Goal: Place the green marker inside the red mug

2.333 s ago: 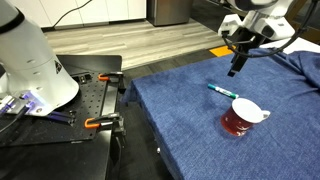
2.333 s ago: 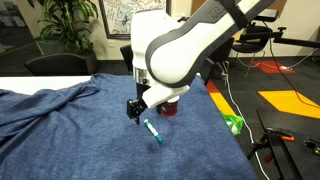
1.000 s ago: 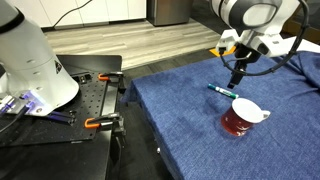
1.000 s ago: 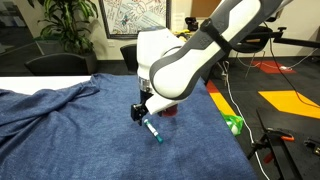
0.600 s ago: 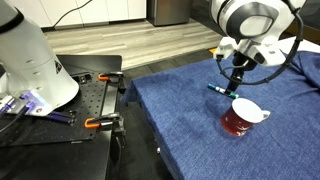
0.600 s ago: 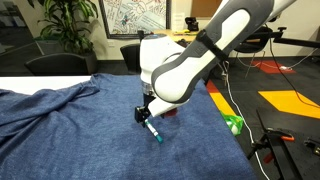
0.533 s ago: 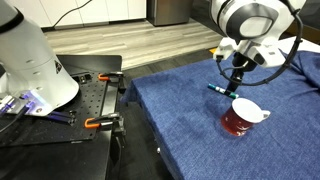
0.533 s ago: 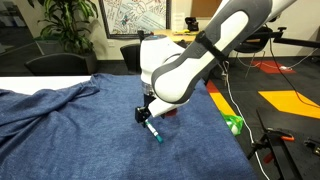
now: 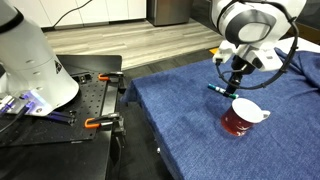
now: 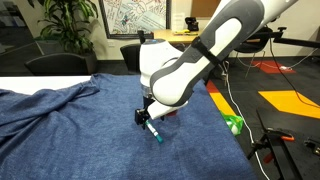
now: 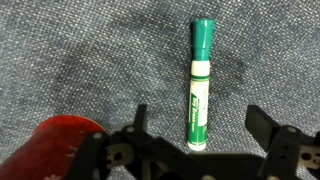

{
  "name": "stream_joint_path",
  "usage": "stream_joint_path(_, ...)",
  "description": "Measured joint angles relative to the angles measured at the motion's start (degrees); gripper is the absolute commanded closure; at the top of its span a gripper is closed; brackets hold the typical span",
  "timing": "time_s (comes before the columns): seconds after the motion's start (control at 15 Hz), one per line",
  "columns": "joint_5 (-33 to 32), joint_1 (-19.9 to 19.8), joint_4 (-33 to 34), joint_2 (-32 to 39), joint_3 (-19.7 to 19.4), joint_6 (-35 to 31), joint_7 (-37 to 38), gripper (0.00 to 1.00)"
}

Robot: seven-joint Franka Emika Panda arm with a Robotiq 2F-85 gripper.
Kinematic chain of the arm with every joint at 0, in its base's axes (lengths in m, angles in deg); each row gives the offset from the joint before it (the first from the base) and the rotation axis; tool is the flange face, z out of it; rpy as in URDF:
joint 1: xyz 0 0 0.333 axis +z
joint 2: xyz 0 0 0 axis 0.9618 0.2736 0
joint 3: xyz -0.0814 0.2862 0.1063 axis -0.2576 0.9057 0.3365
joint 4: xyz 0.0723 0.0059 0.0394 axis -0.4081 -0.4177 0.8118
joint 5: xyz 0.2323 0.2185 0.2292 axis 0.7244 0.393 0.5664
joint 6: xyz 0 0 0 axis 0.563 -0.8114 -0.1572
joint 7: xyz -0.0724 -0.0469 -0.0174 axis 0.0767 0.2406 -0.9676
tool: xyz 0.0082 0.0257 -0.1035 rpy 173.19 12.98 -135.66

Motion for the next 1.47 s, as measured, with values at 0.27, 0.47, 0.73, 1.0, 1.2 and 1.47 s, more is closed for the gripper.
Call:
stream_joint_path(0.27, 0.1, 0.0, 1.0, 1.0, 0.0, 0.0, 0.0, 0.31)
stream_joint_path(0.47, 0.1, 0.0, 1.7, 1.7, 0.0, 0.0, -0.5, 0.54)
stream_joint_path(0.73, 0.2, -0.1, 2.6, 2.4, 0.0, 0.1, -1.0, 0.85)
stream_joint_path(1.0, 0.2, -0.2, 3.7, 3.2, 0.0, 0.4, -1.0, 0.95)
stream_joint_path(1.2, 0.2, -0.2, 4.4, 3.6, 0.0, 0.9, -1.0, 0.95)
stream_joint_path(1.47, 0.2, 0.1, 4.7, 3.5, 0.0, 1.2, -1.0, 0.95)
